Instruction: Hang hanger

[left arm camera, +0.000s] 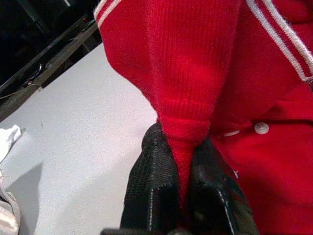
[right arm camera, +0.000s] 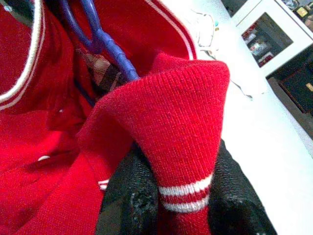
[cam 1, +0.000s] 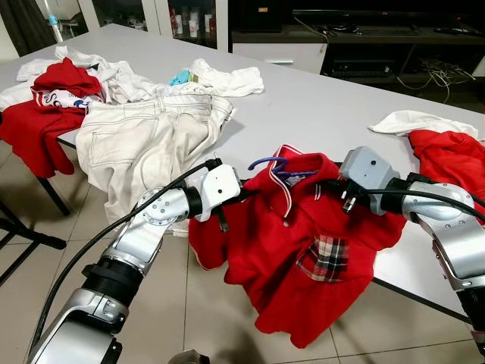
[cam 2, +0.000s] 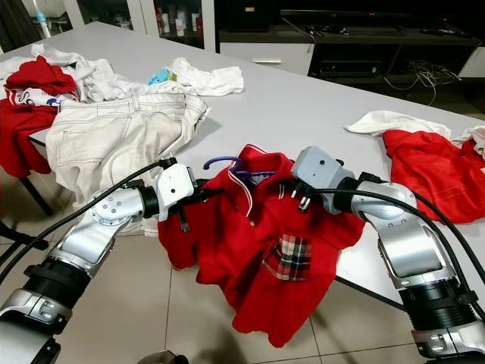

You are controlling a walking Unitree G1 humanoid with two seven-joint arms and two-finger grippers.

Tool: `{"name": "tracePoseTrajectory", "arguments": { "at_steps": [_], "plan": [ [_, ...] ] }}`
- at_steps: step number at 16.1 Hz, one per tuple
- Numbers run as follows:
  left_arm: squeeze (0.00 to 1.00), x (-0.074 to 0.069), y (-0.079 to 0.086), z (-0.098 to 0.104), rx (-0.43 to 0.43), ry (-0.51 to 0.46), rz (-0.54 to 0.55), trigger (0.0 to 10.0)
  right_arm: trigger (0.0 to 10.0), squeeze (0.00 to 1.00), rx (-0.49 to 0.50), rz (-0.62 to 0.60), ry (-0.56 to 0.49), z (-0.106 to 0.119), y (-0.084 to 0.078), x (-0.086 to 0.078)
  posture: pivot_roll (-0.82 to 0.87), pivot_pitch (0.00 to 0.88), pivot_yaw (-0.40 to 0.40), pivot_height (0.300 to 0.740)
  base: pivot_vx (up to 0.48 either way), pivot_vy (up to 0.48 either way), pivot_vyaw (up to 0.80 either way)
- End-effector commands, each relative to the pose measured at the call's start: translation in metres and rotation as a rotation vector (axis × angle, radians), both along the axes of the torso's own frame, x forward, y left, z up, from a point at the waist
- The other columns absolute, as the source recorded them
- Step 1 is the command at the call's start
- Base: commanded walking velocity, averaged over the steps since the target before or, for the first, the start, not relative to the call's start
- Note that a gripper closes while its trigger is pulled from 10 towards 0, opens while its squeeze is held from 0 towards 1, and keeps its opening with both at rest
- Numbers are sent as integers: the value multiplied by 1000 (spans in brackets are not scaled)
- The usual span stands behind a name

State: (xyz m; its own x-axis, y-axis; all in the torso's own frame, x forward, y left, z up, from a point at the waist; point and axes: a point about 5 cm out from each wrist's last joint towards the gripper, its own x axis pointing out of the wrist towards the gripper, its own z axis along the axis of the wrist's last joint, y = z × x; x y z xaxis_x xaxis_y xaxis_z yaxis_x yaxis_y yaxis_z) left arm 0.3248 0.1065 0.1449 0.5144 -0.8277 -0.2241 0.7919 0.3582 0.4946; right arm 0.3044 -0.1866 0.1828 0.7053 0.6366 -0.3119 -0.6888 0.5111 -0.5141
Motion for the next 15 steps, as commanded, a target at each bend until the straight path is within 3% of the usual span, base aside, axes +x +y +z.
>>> {"name": "tracePoseTrajectory", "arguments": {
  "at_steps": [1,5,6,7,8,12,13,14,15],
  "plan": [
    [0,2,-1,10,-32,-31,1,10000,0,0,11,-2,-3,2,-2,0,-49,0,2,740,0,0,0],
    [0,2,-1,10,-31,-34,3,10000,0,0,6,-4,-3,0,-2,0,-49,0,2,740,0,0,0],
    [1000,18,8,21,-160,-46,193,10000,0,0,78,-46,-30,-4,-3,-4,-59,0,4,740,0,0,0],
    [1000,26,12,25,-225,-49,292,10000,0,0,118,-71,-45,-6,-3,-6,-61,0,6,740,0,0,0],
    [0,26,11,26,-247,-46,296,10000,0,0,125,-77,-48,-7,-3,-6,-62,0,7,740,0,0,0],
    [0,24,10,29,-273,-61,284,10000,0,0,129,-103,-63,-7,-6,-5,-61,0,8,740,0,0,0],
    [878,23,11,29,-278,-61,267,10000,0,0,127,-110,-70,-7,-7,-4,-61,0,8,740,0,0,0],
    [1000,21,11,30,-283,-58,247,10000,0,0,128,-119,-76,-6,-9,-4,-59,0,7,740,0,0,0],
    [1000,19,11,28,-269,-51,227,10000,0,0,125,-133,-87,-5,-11,-2,-59,0,7,740,0,0,0]
  ]
}}
